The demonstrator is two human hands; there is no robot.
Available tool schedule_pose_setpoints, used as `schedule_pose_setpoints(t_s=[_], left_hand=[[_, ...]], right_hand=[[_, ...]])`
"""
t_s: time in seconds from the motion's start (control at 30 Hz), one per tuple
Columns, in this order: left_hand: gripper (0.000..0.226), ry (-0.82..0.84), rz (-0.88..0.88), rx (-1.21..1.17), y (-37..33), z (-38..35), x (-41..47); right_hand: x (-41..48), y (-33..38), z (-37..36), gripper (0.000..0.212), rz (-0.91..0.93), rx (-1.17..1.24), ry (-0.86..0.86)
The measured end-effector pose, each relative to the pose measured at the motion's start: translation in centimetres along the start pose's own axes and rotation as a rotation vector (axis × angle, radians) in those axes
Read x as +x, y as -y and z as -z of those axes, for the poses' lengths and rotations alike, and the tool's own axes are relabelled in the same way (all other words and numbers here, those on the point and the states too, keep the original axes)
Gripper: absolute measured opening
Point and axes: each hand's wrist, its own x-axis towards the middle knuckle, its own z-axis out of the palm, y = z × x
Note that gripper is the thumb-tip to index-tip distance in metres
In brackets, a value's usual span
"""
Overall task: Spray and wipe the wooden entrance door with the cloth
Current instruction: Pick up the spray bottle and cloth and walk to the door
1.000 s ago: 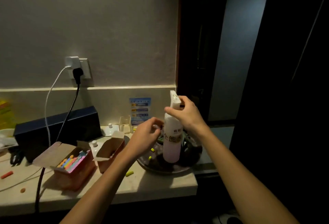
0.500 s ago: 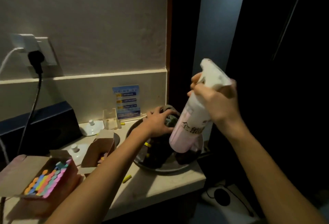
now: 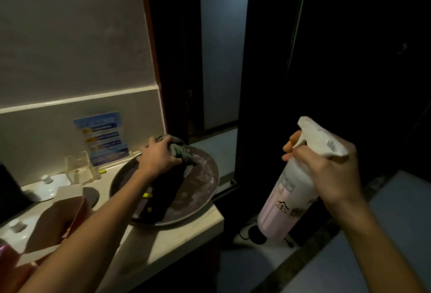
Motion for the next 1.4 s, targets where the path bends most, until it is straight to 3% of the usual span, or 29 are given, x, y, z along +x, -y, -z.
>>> schedule_pose_setpoints(t_s=[0.13,0.27,0.47,0.6,1.03,1.4], left_hand=[[0.062,-0.146,-0.025,-0.075,-1.2,1.5,0.1],[0.062,-0.219,-0.218,-0.14,-8.1,2.7,-1.8],[0.05,-0.013,-0.551,-0.443,-21.9,-0.5,-5.3],[0.052,0.065,-0.665,-0.546,-31.6,-5.1,-8.7],[0.038,0.398,-0.703,-1.081,-63.6,-19.0,-16.4],[0.038,0.638,-0.648,-1.183,-85.0,-32.1,-14.6]], right_hand=[[-0.4,-2.5,2.8,0.027,-0.066,-0.048,-0.038],[-0.2,-5.1,5.2,0.022,-0.152,-0.043,-0.09],[-0.3,-7.7,11.1,0.011,-0.165,-0.049,-0.184],[0.3,-8.9,18.1,0.013,-0.15,-0.068,-0.289],[4.2,-13.2,46.8,0.012,-0.112,-0.347,-0.585],[10.8,-20.3,66.6,0.006,-0.179,-0.516,-0.784]])
